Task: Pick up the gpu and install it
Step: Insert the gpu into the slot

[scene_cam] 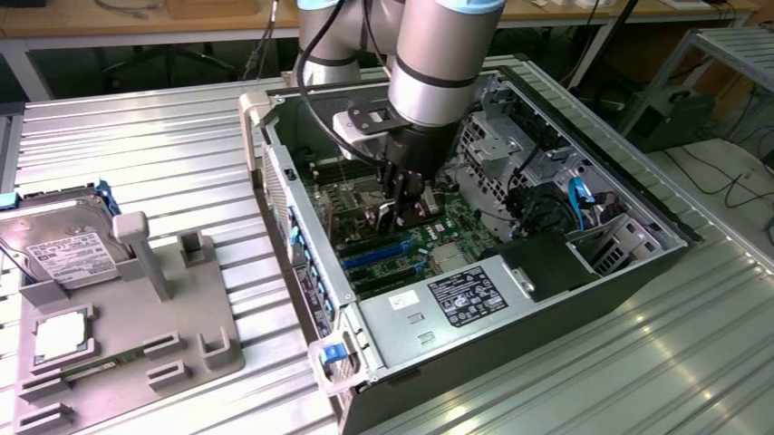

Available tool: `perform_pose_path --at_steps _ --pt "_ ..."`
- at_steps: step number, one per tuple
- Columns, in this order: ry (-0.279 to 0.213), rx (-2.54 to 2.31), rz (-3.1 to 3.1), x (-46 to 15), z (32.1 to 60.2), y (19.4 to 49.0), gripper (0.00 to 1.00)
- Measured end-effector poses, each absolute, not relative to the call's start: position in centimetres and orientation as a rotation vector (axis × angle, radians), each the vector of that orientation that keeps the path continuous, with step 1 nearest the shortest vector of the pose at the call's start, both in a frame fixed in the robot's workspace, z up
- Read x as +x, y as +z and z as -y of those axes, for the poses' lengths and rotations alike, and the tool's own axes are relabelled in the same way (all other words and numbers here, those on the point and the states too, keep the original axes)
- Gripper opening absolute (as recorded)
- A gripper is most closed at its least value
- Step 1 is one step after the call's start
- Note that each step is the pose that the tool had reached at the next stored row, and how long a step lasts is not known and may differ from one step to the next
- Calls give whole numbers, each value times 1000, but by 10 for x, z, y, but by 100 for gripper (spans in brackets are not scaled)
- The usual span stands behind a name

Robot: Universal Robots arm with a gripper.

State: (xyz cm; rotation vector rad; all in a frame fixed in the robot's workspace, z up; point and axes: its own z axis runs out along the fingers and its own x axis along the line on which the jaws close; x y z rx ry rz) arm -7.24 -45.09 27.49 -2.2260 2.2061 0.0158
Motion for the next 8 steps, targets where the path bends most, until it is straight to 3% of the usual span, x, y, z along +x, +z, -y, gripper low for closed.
perform_pose_path --at_steps 8 --pt "16 -2226 -2206 -74 454 267 29"
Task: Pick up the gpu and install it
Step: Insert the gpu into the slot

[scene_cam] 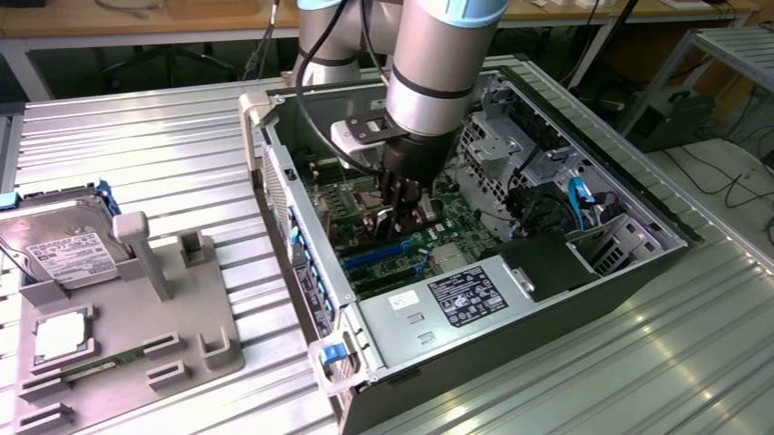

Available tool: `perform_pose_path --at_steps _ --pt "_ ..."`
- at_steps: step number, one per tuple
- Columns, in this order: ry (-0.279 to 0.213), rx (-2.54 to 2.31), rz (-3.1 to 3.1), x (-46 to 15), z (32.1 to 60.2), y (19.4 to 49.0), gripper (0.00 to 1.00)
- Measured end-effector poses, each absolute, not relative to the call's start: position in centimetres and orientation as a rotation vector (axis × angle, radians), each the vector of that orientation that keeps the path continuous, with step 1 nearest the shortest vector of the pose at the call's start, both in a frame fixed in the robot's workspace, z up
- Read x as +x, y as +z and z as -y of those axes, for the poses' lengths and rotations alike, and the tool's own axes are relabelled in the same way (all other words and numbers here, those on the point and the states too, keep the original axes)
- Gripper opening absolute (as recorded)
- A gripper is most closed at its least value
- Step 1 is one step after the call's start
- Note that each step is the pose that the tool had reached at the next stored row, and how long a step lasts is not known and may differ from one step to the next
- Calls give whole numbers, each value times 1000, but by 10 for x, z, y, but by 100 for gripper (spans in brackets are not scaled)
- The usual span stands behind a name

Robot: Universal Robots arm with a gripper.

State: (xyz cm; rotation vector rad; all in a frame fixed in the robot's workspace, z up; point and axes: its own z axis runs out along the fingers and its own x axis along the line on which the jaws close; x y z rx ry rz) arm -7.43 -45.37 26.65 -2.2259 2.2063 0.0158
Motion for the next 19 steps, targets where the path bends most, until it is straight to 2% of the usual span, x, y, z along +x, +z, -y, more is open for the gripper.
perform_pose_path --at_steps 19 --pt "16 -2226 -2206 -81 455 249 29"
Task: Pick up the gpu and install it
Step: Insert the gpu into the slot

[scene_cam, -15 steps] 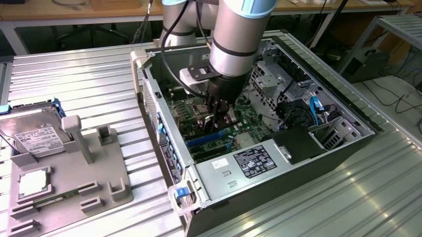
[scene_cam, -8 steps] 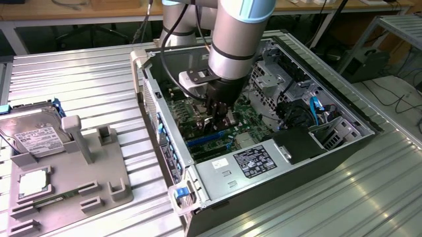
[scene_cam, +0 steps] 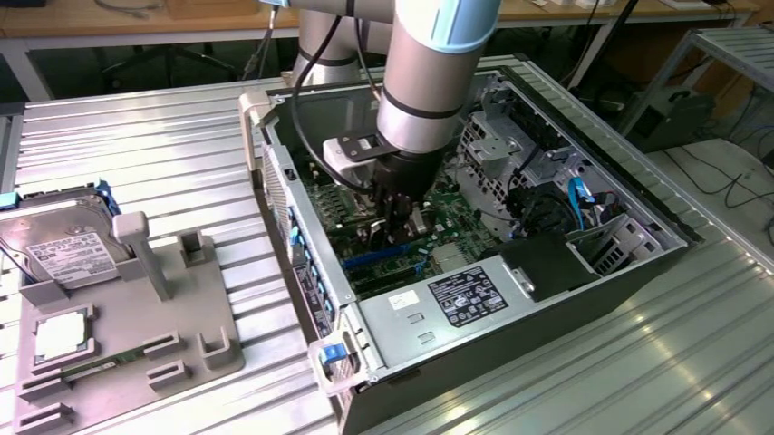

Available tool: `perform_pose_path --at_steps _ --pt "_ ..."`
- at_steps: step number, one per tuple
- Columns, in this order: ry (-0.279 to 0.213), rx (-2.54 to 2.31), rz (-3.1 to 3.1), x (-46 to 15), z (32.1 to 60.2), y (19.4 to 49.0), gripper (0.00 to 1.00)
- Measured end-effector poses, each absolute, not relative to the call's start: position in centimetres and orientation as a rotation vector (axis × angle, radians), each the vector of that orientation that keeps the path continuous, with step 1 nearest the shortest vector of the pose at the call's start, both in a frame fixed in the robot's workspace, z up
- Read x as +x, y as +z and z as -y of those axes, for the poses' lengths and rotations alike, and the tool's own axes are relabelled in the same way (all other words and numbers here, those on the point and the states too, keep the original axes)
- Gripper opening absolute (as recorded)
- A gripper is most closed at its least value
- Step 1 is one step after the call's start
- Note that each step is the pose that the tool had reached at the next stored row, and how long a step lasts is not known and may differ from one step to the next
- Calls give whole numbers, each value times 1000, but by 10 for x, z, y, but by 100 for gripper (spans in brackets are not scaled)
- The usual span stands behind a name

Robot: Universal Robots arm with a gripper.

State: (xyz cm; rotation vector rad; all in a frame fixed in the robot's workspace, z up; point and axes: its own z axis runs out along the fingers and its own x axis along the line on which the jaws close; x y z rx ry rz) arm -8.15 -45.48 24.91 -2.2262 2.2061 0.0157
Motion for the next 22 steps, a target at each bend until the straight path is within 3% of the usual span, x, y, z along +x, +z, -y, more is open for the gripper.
perform_pose_path --at_steps 22 --pt "32 -2234 -2213 -85 455 246 29"
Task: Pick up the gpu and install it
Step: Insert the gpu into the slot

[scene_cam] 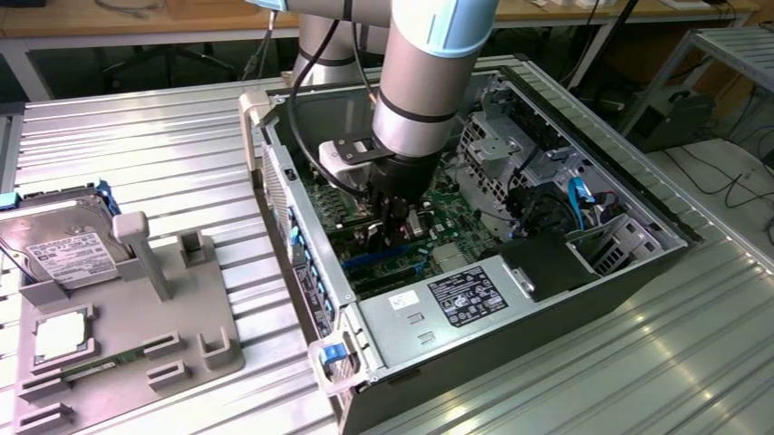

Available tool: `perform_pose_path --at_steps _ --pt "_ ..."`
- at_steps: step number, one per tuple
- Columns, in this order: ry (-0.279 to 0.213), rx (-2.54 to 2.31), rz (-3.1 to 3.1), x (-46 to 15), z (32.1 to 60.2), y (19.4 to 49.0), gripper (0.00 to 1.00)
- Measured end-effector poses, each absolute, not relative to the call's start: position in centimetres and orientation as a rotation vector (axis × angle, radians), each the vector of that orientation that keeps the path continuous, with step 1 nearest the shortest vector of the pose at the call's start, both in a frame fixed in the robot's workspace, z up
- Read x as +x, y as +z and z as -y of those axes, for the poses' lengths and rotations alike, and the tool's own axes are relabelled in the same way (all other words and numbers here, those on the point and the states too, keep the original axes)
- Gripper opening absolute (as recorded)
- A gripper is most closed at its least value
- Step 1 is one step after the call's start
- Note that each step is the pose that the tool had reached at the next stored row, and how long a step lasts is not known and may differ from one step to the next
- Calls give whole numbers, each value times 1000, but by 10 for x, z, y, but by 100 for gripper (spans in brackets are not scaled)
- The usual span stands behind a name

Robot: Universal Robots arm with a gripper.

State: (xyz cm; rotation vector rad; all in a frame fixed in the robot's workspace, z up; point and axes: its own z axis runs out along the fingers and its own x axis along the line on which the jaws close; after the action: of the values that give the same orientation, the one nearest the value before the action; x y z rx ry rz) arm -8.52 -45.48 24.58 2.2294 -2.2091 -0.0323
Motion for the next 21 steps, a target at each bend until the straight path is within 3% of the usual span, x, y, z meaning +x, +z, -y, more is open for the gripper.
perform_pose_path --at_steps 21 --pt "-46 2224 2203 -86 455 241 29"
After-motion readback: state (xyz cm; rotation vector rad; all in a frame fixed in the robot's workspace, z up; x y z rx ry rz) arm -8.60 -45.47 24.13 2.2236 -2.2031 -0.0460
